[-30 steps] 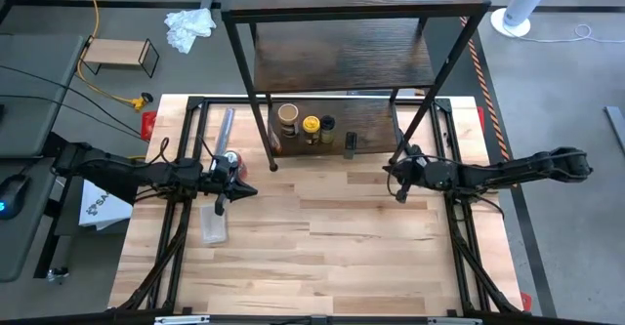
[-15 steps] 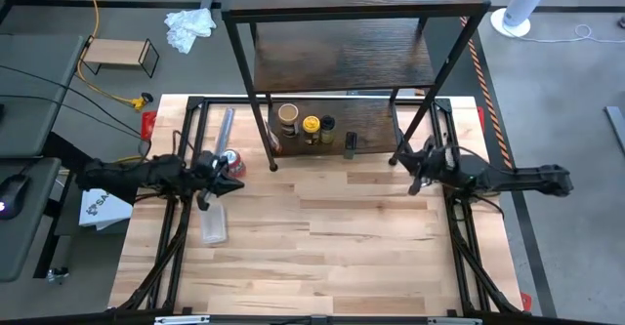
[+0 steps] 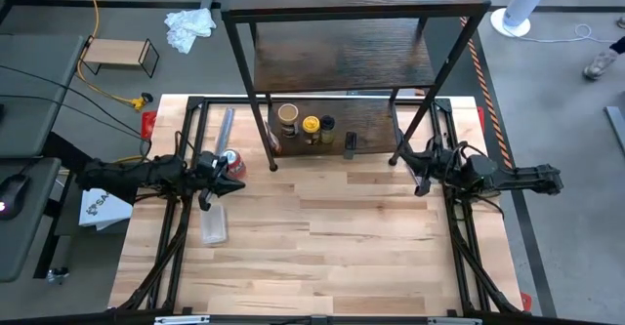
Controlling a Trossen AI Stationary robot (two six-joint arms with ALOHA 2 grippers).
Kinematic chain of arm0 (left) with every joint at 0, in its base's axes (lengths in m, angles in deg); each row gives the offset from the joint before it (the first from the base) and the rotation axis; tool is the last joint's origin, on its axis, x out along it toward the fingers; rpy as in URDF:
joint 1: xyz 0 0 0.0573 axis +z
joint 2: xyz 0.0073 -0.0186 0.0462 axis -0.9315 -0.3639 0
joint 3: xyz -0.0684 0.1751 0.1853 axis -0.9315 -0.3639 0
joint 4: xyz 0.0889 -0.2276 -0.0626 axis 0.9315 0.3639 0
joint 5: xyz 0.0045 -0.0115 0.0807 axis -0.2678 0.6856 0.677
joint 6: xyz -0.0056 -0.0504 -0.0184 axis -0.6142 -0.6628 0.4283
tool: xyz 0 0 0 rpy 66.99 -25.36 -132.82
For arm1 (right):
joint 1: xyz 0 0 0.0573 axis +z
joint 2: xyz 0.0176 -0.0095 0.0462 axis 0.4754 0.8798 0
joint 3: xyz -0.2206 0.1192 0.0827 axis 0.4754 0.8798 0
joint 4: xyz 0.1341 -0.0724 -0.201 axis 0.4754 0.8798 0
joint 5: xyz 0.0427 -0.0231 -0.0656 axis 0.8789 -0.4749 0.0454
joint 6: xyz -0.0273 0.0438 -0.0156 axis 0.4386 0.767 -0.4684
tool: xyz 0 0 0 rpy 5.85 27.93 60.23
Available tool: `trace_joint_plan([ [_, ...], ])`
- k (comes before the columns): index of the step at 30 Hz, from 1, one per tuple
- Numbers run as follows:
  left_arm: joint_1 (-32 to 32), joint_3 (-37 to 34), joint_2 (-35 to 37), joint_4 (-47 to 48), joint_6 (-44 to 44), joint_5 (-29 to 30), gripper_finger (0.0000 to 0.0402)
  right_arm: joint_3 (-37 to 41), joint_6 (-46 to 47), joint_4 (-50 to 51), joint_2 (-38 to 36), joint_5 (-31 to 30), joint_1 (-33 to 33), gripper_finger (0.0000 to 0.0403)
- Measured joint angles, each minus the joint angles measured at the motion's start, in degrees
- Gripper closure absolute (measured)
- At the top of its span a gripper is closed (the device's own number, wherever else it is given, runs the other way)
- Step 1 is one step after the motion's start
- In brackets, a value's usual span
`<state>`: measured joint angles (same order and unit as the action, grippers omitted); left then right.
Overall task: Shelf spices
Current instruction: Return to Home Position
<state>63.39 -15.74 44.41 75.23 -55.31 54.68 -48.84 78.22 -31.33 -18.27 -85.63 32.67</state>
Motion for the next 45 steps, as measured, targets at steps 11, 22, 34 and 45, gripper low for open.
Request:
trace_joint_plan([
  [11, -0.01, 0.00, 0.00, 0.02, 0.00, 0.21, 0.0400, 0.00, 0.00, 0.59, 0.00, 0.00, 3.70, 0.0402],
  [22, -0.01, 0.00, -0.33, 0.07, 0.00, 0.23, 0.0400, 0.00, 0.00, 1.89, 0.72, -0.04, 3.70, 0.0402],
  [34, -0.03, 0.00, -0.33, 0.07, 0.00, 0.23, 0.0400, 0.00, 0.00, 2.21, 0.72, -0.07, 3.70, 0.0402],
  [45, -0.03, 0.00, -0.33, 0.07, 0.00, 0.23, 0.0400, 0.00, 0.00, 2.21, 0.74, -0.09, 3.70, 0.0402],
])
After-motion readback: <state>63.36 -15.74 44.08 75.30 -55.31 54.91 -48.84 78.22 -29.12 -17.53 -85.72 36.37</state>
